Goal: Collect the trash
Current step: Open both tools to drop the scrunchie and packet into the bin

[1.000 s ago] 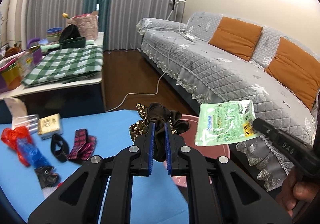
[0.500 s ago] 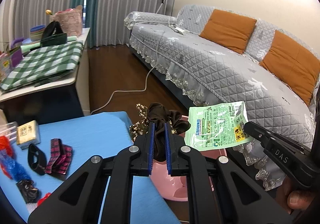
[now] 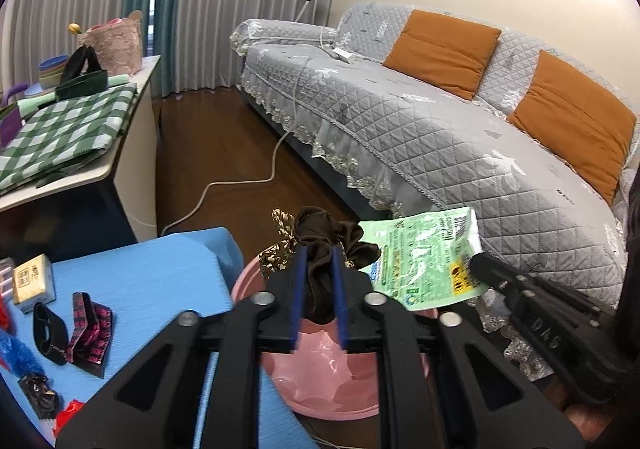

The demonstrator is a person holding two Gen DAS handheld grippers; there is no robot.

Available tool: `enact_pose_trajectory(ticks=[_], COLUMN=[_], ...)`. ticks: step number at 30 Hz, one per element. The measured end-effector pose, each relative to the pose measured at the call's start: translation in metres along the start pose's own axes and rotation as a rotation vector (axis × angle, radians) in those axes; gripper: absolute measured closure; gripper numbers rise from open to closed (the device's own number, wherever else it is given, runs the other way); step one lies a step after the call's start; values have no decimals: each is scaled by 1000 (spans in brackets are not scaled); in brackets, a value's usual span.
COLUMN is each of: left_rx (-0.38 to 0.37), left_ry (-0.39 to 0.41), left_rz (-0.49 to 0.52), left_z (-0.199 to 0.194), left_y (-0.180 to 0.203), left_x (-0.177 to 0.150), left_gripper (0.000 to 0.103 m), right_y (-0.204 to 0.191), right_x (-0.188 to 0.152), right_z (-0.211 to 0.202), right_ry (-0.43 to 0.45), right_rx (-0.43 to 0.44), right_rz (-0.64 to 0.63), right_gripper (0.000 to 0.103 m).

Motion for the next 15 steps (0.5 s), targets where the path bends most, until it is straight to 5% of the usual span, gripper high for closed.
enact_pose_trajectory(ticks=[2, 4, 15], left_rx=[23, 32, 80], left_ry=[11, 21, 40], left_rz=[-2, -8, -29], left_z=[-3, -7, -45], left_y=[-1, -2, -25], left_x=[2, 4, 4], left_gripper=[59, 59, 59], right_y=[-1, 2, -6], right_x=[-3, -3, 5], right_z=[3, 2, -17], right_ry=[-25, -18, 24], right_rx=[-3, -38, -21], right_rz=[-7, -6, 5], right_gripper=[86, 44, 43])
Point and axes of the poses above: each gripper's, at about its wrist camera, not at the fingertips, and z roughly the way its jaws point, y to its right, x to its top, the point moved 6 cm from there along z, roughly the way its jaws point
